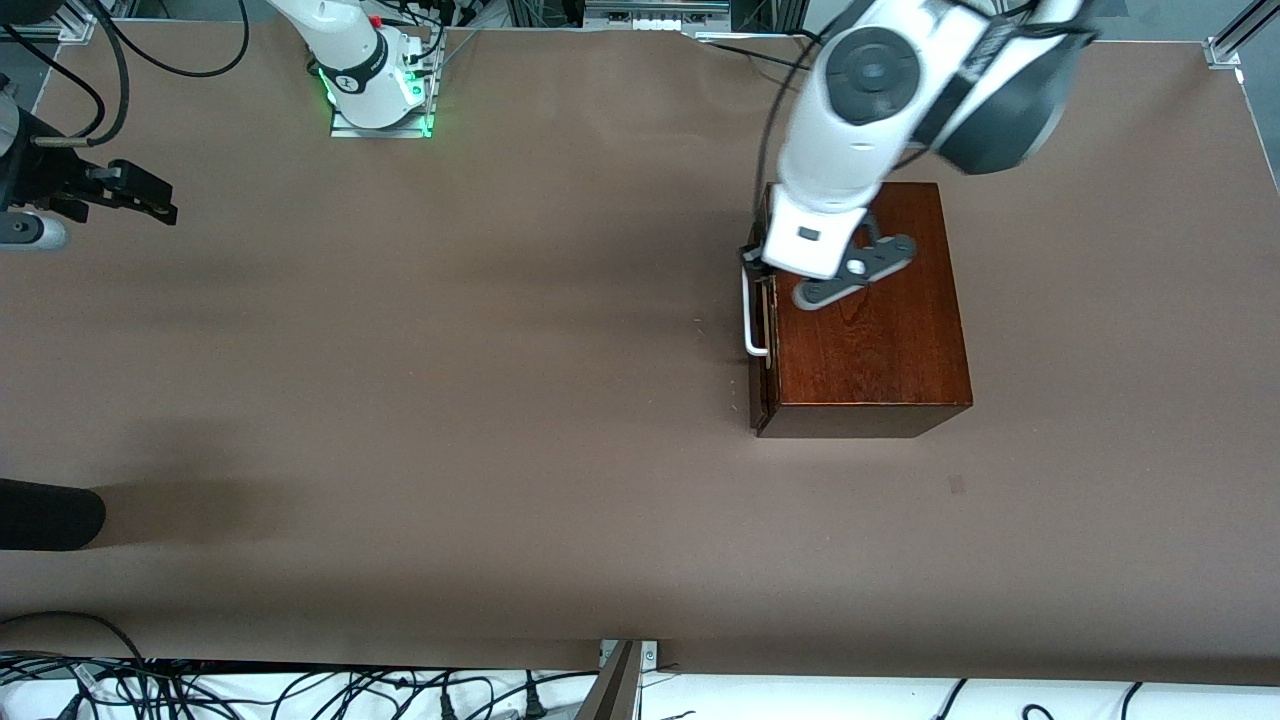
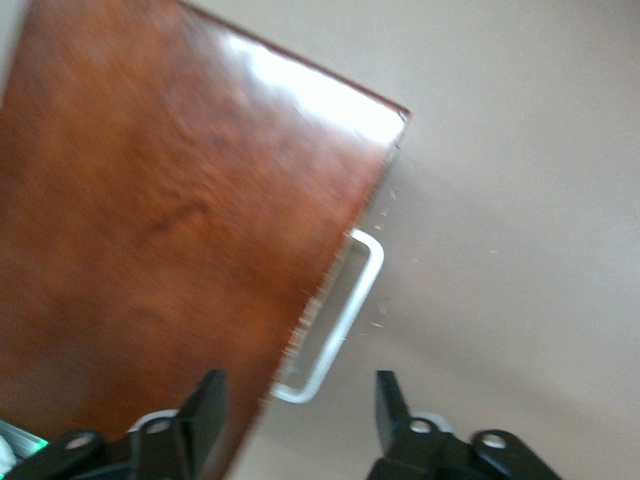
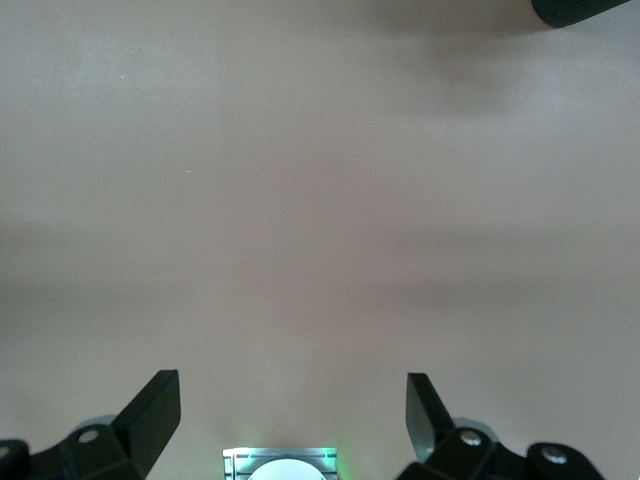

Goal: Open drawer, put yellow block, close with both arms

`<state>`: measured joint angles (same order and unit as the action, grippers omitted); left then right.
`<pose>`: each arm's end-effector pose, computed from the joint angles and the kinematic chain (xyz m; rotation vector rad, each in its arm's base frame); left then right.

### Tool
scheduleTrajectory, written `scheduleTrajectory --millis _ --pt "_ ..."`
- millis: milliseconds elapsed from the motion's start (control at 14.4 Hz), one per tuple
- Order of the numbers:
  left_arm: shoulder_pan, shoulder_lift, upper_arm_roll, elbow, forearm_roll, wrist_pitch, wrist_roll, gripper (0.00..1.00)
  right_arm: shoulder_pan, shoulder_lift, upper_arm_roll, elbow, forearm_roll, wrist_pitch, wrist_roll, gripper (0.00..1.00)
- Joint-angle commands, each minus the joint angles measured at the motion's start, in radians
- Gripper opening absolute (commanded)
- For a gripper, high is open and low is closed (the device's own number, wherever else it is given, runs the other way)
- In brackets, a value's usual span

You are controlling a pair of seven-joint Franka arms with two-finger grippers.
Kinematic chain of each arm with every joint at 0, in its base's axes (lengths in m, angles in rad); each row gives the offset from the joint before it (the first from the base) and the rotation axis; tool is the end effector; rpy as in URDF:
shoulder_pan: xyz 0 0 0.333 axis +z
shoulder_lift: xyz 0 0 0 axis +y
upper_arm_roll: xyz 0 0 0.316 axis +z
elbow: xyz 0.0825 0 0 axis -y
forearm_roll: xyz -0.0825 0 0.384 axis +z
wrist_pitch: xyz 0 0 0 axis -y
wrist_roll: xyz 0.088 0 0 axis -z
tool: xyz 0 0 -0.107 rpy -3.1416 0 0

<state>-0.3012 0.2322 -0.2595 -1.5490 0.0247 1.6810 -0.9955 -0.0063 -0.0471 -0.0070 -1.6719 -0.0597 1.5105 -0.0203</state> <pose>0.5352 -0.3159 0.5110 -3.0255 -0.6684 0.1401 0.5305 -0.0138 0.5980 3.0790 0.0105 -0.1777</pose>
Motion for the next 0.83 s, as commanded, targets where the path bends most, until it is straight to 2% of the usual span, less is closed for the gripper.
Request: scheduleTrajectory --millis 0,69,208,347,555,763 --pt "0.092 -0.097 -0.003 -0.036 -0.032 -0.076 0.190 1.00 -0.008 -0.036 0.007 -0.028 0.006 -0.003 -0.017 1.00" --pt "0.105 -0.118 0.014 -0.039 -0.037 -0.111 0.254 1.00 -0.008 -0.036 0.009 -0.028 0.007 -0.003 -0.015 1.00" --pt "0.111 -0.165 0.093 -0.043 -0.039 -0.165 0.389 1.00 -0.008 -0.056 0.009 -0.029 0.015 -0.001 -0.017 1.00" --pt "0.111 -0.211 0.188 -0.069 -0.039 -0.175 0.551 1.00 -0.008 -0.062 0.012 -0.031 0.023 -0.001 -0.017 1.00" --pt "0.111 -0.263 0.305 -0.123 -0.039 -0.172 0.748 1.00 -0.006 -0.059 0.012 -0.048 0.089 0.011 -0.018 1.00" --pt "0.111 -0.298 0.347 -0.170 -0.023 -0.147 0.837 1.00 -0.004 -0.050 0.027 -0.057 0.090 0.042 -0.021 1.00"
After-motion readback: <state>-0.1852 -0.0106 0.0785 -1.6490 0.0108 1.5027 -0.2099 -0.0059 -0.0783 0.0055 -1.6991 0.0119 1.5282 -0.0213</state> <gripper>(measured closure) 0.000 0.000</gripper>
